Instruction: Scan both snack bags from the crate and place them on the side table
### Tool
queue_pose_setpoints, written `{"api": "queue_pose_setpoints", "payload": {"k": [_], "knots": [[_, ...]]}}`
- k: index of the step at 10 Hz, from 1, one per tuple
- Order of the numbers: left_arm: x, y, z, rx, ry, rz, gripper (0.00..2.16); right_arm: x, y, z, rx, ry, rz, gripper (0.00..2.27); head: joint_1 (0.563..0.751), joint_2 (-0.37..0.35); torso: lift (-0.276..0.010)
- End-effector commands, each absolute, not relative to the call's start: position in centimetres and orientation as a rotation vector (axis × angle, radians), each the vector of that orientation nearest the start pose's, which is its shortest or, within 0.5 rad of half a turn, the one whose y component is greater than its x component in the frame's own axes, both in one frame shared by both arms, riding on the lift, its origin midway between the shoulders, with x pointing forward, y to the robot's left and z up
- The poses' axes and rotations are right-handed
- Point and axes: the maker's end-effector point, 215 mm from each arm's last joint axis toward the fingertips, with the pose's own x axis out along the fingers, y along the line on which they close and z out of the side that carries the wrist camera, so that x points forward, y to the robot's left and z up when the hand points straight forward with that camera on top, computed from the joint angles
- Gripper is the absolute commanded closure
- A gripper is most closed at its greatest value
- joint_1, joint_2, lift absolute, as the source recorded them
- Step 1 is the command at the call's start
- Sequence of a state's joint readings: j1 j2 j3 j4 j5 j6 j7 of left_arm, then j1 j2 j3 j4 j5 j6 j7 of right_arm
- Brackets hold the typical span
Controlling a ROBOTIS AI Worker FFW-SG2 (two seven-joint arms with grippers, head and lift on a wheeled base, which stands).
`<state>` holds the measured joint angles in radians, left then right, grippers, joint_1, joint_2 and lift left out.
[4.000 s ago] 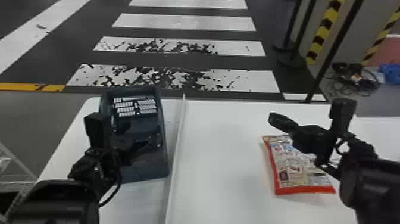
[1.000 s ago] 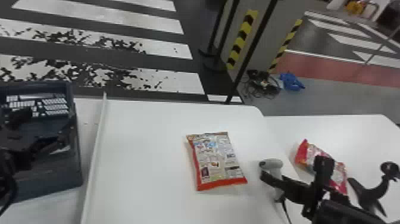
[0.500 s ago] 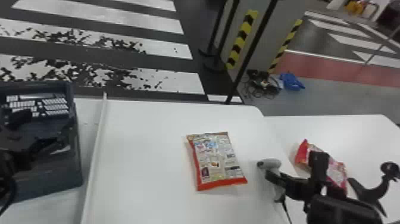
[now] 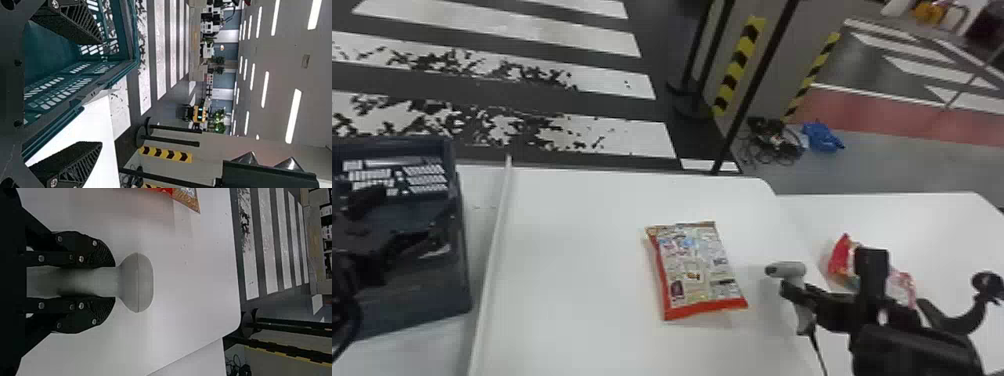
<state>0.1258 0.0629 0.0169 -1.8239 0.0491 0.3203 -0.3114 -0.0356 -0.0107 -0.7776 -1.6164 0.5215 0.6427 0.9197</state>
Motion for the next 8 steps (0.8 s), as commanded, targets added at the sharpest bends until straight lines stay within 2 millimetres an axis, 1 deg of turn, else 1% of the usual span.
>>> {"api": "queue_pose_setpoints", "payload": {"k": [1,2,3,4,6,8], "knots": [[54.7,18.6,-36.7,-0.014,0.191,-0.306,0.08,41.9,-50.9,-48.2,0.103,0.710,-0.064,2.24,0.695,-0.350,-0.098],[54.7,18.5,-36.7,-0.016,0.191,-0.306,0.08,41.8,-50.8,-46.6,0.112,0.705,-0.071,2.24,0.695,-0.350,-0.098],[54.7,18.4,-36.6,-0.016,0.190,-0.308,0.08,41.5,-49.7,-45.9,0.126,0.716,-0.061,2.24,0.695,-0.350,-0.098],[54.7,18.3,-36.6,-0.016,0.190,-0.309,0.08,41.7,-48.8,-44.6,0.111,0.705,-0.047,2.24,0.695,-0.350,-0.098],[54.7,18.4,-36.7,-0.015,0.193,-0.310,0.08,41.5,-46.2,-44.3,0.149,0.733,-0.016,2.24,0.695,-0.338,-0.098],[54.7,18.4,-36.8,-0.018,0.194,-0.310,0.08,41.6,-43.2,-44.4,0.137,0.756,0.037,2.24,0.695,-0.308,-0.098]]}}
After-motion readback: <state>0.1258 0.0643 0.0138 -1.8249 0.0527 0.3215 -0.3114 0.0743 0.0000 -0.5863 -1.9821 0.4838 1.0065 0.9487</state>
